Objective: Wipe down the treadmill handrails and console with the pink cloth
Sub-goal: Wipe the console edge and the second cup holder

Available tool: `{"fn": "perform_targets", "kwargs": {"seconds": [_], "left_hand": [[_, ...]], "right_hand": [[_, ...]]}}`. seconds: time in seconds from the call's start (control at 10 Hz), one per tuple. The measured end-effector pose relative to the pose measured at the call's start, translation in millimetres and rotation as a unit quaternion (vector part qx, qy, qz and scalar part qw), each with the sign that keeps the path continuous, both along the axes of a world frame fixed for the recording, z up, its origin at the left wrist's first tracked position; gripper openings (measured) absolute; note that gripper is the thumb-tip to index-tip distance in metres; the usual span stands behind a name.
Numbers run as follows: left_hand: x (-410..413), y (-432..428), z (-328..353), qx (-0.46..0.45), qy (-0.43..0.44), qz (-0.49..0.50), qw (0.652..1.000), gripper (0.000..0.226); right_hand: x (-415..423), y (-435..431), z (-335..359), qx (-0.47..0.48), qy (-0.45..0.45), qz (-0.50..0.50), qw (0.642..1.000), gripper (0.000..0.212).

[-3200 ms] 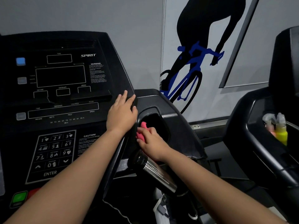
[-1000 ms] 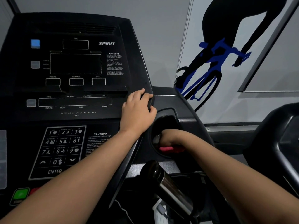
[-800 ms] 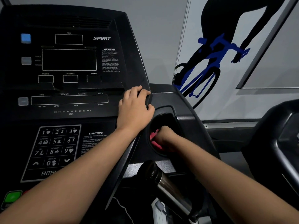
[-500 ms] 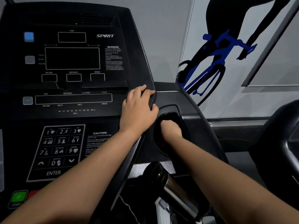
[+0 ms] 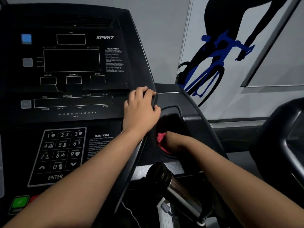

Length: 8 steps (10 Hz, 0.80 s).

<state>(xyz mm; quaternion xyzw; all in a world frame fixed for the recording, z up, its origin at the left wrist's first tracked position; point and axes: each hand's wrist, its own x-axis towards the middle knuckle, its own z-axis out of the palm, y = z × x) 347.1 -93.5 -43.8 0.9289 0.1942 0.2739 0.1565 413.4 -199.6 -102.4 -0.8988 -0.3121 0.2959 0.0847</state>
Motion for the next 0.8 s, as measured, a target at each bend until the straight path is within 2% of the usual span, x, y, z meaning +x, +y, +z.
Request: {"fn": "perform_targets", "kwargs": {"seconds": [0.1,0.2,0.3,0.5,0.6,0.7,0.8], "left_hand": [[-3.2,2.2,-1.2,-0.009,-0.001,-0.006,1.000,0.042],[-6.1,4.4,-1.5,-0.017,-0.002,-0.018,1.000,0.043],[-6.2,5.6,-1.2,-0.016,0.001,-0.019,1.000,0.043],[-1.5,5.7,0.2,-0.012,-0.007,-0.011,1.000,0.041],[0.8,4.4,0.5,-0.003,-0.007,0.000,1.000,0.038],[0.7,3.2,0.1,-0.001,-0.008,0.005,1.000,0.036],[0.1,2.2,1.1,0.001,-0.004,0.005,1.000,0.036]], "right_hand": [[-2.2,-3.6,11.6,-0.046,0.024,0.004,0.999,0.036],[3.1,9.9,5.2,-0.111,-0.044,0.031,0.992,0.039],[4.6,23.1,-2.2,-0.164,-0.168,0.034,0.972,0.038],[13.4,30.3,-24.6,-0.114,-0.230,0.034,0.966,0.035],[13.5,25.0,-21.1,-0.054,-0.211,0.001,0.976,0.034],[13.5,13.6,-21.1,0.003,-0.145,-0.011,0.989,0.034],[6.2,3.4,-14.1,0.011,-0.083,0.021,0.996,0.034]]}}
